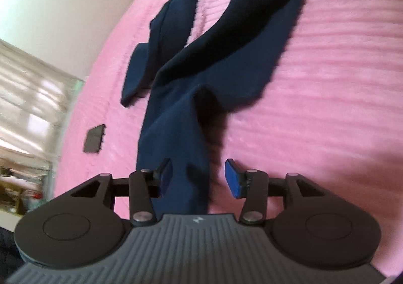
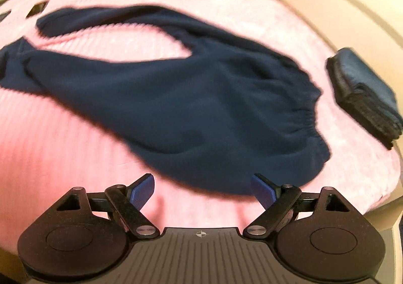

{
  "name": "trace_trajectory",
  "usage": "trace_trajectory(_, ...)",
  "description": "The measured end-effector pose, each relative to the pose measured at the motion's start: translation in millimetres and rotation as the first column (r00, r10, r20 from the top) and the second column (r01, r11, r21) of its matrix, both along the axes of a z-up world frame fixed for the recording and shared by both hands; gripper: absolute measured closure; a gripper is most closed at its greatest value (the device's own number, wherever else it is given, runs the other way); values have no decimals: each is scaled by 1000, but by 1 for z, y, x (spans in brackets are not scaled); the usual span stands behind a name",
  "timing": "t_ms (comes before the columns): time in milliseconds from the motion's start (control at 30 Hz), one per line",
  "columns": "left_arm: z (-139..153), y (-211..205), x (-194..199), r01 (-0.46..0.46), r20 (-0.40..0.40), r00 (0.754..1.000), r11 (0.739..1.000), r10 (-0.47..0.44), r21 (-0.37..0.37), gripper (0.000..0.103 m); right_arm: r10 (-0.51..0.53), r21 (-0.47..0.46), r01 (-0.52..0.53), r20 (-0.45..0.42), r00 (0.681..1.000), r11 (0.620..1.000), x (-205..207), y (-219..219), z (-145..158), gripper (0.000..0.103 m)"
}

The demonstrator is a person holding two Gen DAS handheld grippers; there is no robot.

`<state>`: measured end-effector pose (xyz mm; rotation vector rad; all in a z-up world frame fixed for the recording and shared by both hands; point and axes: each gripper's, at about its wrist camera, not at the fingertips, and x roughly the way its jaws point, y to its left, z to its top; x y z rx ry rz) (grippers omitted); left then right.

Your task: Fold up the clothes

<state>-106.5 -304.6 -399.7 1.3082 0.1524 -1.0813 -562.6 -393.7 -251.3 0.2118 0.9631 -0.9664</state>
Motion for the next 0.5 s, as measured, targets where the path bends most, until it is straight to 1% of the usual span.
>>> trace_trajectory(67,-10,-5,2,-15,46,999,999,16,-28,65,-26,-76,27,17,1000,997,-22,-8,-9,17)
trace_trajectory(133,-14,-7,3,-41,78,996,998,44,-44,92,-62,-98,69,69,996,993,-45,-17,-17,17)
trace_trajectory(200,-14,-6,4,-63,113,991,996,71,-67,98,-96,-106,109,121,988,988,-66,-28,-25,17)
trace_trajectory(267,-10,1,5,-76,156,983,992,92,-104,100,-130,-100,153,210,969,983,-86,-44,-29,17)
trace_trajectory(333,-5,7,5,-87,199,973,986,114,-141,100,-166,-80,199,302,939,977,-105,-61,-32,17)
trace_trajectory(400,4,19,7,-109,220,964,979,146,-173,100,-218,-54,261,405,888,964,-124,-80,-31,17)
trace_trajectory(467,15,34,5,-124,244,955,974,169,-187,100,-223,-69,284,457,861,956,-137,-98,-29,17)
trace_trajectory(500,20,42,3,-132,262,948,973,180,-189,100,-222,-79,290,467,856,954,-142,-105,-28,17)
